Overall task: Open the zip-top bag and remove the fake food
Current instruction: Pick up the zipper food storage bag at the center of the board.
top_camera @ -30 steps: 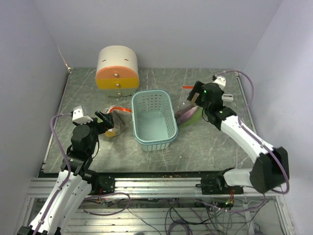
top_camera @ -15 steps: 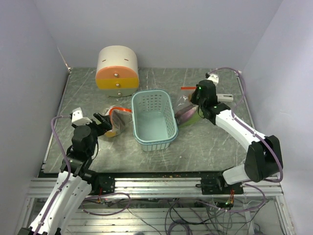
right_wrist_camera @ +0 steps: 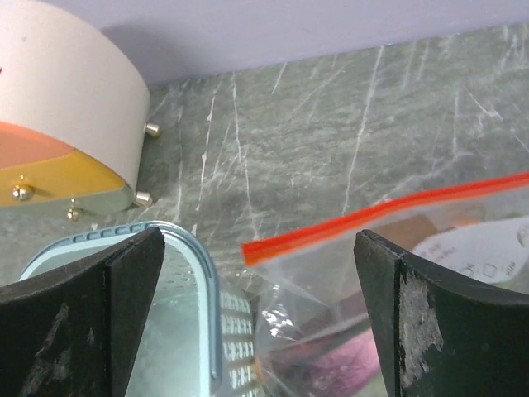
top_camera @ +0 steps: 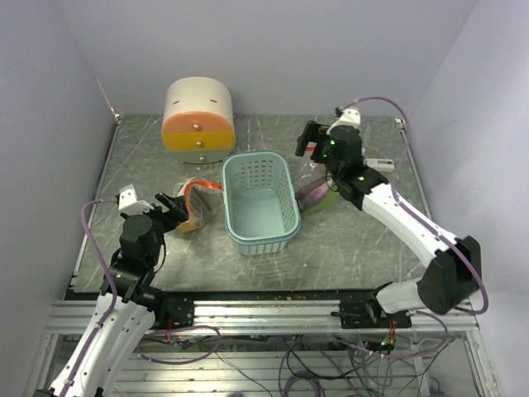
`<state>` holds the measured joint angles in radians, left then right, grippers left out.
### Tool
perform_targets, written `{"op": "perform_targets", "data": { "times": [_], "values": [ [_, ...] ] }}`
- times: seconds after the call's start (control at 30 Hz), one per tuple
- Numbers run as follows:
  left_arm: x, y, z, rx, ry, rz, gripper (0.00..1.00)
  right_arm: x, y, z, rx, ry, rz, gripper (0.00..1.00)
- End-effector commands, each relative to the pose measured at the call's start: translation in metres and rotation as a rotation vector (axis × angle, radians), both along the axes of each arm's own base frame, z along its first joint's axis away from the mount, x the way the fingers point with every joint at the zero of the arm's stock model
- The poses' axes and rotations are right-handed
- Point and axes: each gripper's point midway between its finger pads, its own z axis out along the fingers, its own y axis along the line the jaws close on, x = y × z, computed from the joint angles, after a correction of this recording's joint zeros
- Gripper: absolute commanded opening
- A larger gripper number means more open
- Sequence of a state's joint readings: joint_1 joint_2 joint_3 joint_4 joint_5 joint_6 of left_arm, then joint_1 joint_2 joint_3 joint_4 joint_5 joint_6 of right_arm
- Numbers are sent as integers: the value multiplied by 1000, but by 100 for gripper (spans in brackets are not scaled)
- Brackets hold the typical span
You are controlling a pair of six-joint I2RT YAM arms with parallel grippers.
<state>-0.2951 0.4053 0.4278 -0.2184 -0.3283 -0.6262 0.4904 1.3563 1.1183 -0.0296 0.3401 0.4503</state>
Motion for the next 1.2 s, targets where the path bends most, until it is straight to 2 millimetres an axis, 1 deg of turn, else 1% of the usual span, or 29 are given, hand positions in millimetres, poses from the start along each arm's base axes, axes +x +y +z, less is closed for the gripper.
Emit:
{"op": "perform_targets", "data": {
  "times": [0.0, 0.07, 0.17, 0.23, 0.3, 0.33, 0.4, 0.47, 0.57, 0.6, 0.63, 0.8, 0.87, 0.93, 1.0, 1.07, 1.1, 1.17],
  "values": [
    [-3, 1, 2, -11, 0, 2, 90, 9, 15, -7, -214, 28, -1, 100],
    [-5, 4, 4, -2, 0, 12, 90, 12, 16, -12, -262, 49, -25, 100],
    [-5, 4, 5, -1, -5, 12, 90, 17, 8, -23, -314, 75, -103, 100],
    [-6, 4, 6, -8, -8, 10, 90, 19, 2, -32, -333, 90, -142, 96],
    [-7, 4, 7, -14, -11, 12, 90, 19, -1, -42, -352, 111, -166, 83],
    [-8, 5, 7, -15, -12, 14, 90, 20, -2, -46, -357, 120, -176, 74],
    [-9, 4, 9, -17, -20, 10, 90, 21, -4, -50, -361, 129, -197, 55],
    [-9, 3, 11, -15, -24, 4, 89, 22, -3, -45, -343, 122, -202, 35],
    [-9, 1, 14, -13, -22, -11, 90, 24, 2, -23, -298, 71, -185, 11],
    [-9, 0, 15, -14, -20, -16, 90, 25, 3, -13, -288, 51, -177, 4],
    [-9, -2, 15, -17, -17, -25, 90, 26, 4, -4, -285, 33, -172, 0],
    [-13, -6, 17, -45, -24, -49, 90, 32, -1, 50, -298, -45, -207, 0],
    [-15, -7, 21, -52, -39, -54, 90, 32, -3, 72, -295, -80, -215, 0],
    [-15, -8, 27, -48, -56, -66, 92, 30, -3, 94, -277, -123, -212, 0],
    [-13, -12, 37, -34, -79, -93, 94, 26, -1, 118, -251, -175, -201, 0],
    [-10, -18, 50, -17, -98, -128, 95, 21, 6, 142, -220, -220, -167, 0],
    [-7, -21, 55, -12, -100, -142, 96, 20, 14, 152, -197, -237, -121, 0],
    [-4, -25, 67, -13, -115, -158, 98, 16, 36, 169, -155, -261, 2, 0]
  ]
}}
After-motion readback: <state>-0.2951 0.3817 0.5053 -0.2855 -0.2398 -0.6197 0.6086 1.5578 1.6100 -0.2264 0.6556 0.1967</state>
